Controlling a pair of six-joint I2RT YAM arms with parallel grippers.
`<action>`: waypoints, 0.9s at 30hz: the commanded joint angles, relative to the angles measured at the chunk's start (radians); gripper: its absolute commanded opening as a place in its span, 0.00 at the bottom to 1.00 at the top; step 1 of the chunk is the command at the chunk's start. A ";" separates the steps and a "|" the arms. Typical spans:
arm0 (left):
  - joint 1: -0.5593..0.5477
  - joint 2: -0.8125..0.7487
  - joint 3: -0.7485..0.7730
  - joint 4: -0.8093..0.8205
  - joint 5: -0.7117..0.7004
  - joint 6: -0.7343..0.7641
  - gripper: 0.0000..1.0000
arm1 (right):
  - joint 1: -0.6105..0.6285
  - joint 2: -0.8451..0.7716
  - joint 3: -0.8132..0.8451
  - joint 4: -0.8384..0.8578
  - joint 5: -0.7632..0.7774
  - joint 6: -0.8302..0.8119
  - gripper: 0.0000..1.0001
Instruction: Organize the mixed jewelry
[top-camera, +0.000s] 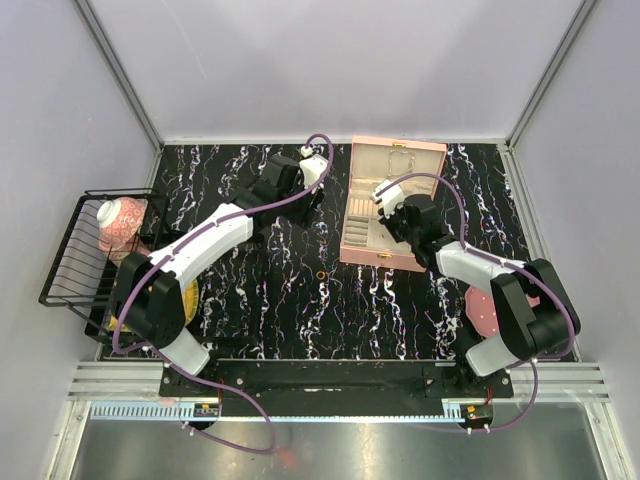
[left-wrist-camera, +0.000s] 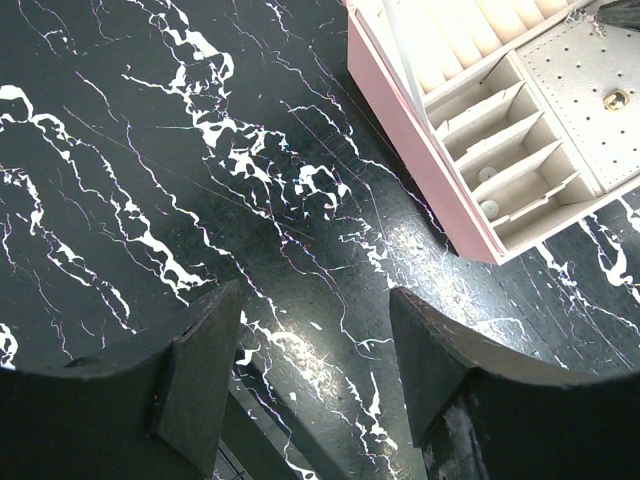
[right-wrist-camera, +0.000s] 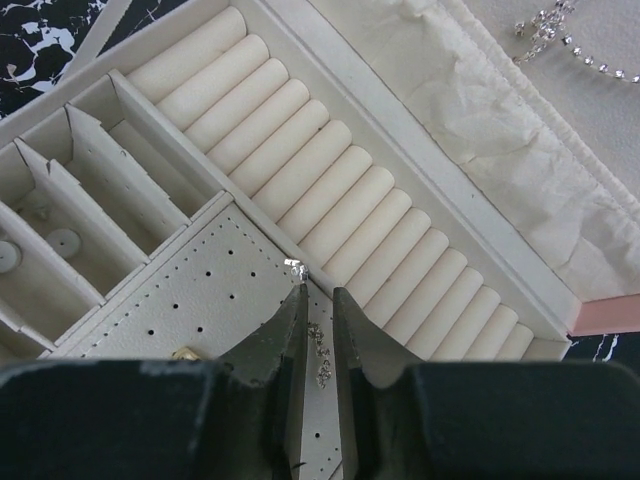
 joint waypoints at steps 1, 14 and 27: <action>0.011 -0.019 -0.008 0.052 0.025 -0.001 0.64 | 0.010 0.010 0.038 0.062 0.028 -0.016 0.21; 0.017 -0.014 -0.012 0.055 0.032 -0.001 0.64 | 0.011 0.035 0.045 0.068 0.019 -0.018 0.20; 0.020 -0.022 -0.022 0.058 0.035 0.000 0.64 | 0.011 0.058 0.066 0.056 0.002 -0.016 0.20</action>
